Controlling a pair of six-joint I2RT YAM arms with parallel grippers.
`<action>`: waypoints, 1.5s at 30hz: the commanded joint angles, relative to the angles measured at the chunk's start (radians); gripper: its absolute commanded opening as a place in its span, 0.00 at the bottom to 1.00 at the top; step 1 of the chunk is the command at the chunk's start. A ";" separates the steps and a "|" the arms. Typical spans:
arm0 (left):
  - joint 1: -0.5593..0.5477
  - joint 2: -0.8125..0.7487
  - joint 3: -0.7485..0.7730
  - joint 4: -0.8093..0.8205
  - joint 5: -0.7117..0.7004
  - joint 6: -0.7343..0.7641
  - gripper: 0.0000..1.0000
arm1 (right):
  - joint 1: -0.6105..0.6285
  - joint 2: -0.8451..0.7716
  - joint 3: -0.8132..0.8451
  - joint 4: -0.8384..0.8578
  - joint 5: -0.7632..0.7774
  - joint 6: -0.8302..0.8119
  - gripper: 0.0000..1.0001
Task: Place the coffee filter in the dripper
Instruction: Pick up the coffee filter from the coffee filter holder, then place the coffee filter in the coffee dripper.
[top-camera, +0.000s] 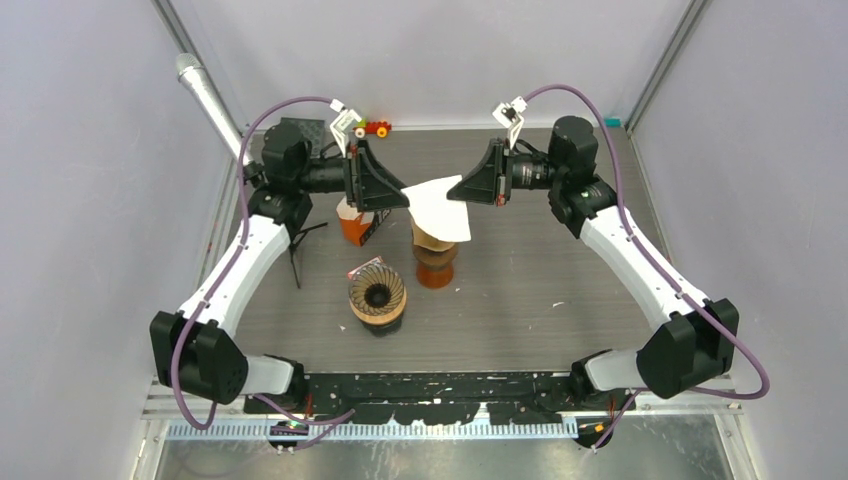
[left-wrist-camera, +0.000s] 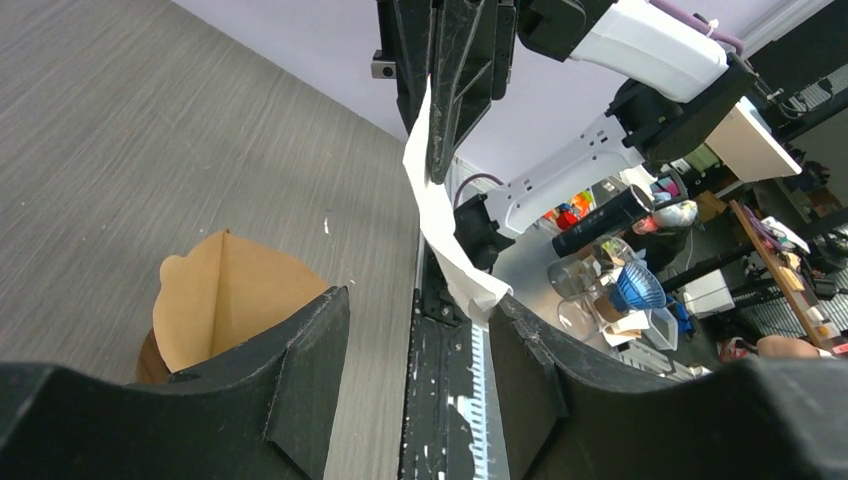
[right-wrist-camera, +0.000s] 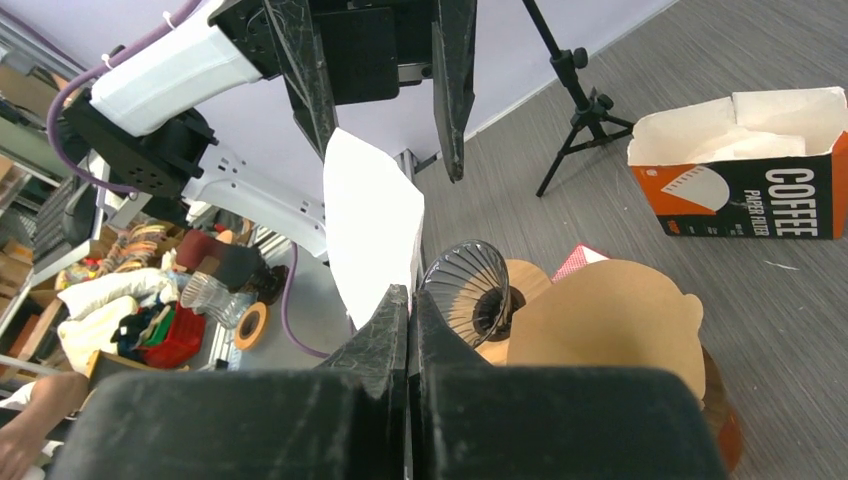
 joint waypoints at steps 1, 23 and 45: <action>-0.014 0.009 -0.005 0.059 0.018 -0.022 0.55 | -0.005 0.006 0.047 -0.001 0.013 -0.018 0.01; -0.017 -0.029 -0.047 -0.017 -0.080 0.083 0.50 | -0.006 0.002 -0.026 0.254 -0.032 0.158 0.01; -0.023 0.016 -0.074 0.169 -0.024 -0.103 0.55 | -0.008 0.013 -0.011 0.096 0.040 0.015 0.01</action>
